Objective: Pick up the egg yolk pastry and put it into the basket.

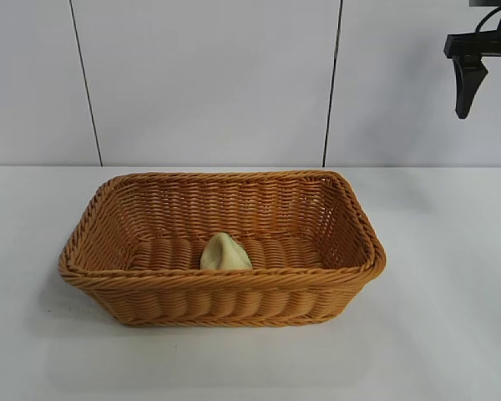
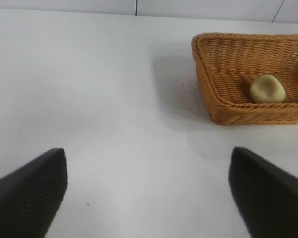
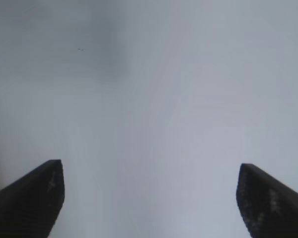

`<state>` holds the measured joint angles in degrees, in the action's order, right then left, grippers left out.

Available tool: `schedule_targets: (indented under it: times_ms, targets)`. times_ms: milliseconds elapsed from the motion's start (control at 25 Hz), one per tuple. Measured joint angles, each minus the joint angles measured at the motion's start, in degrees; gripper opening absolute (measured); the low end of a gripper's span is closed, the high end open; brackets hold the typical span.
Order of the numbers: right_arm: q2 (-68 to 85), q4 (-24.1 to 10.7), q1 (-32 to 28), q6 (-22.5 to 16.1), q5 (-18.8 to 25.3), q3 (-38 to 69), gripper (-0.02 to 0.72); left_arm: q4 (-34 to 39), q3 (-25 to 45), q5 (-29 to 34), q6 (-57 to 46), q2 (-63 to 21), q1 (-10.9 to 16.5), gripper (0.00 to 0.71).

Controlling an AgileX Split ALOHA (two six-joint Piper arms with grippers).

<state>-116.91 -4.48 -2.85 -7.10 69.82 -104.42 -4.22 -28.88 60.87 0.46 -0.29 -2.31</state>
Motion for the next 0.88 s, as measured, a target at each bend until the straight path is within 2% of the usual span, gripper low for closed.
schedule_targets:
  times_ms: [120, 360, 400, 440, 880]
  targets:
    - [2.9, 0.6, 0.1, 1.4, 0.0, 5.7, 0.650, 0.0, 0.0, 0.0, 0.0, 0.0, 0.0, 0.654]
    - [16.4, 1.8, 0.1, 1.5, 0.0, 21.0, 0.650, 0.1, 0.0, -0.1, 0.0, 0.0, 0.0, 0.654]
    - [16.4, 1.8, 0.1, 1.5, 0.0, 21.0, 0.650, 0.1, 0.0, -0.1, 0.0, 0.0, 0.0, 0.654]
    - [21.8, 2.4, 0.1, 1.6, 0.0, 27.0, 0.650, 0.1, 0.0, -0.1, 0.0, 0.0, 0.0, 0.654]
    - [53.2, 3.4, 0.1, 2.0, -0.4, 54.5, 0.650, 0.1, 0.0, -0.1, 0.0, 0.0, 0.0, 0.654]
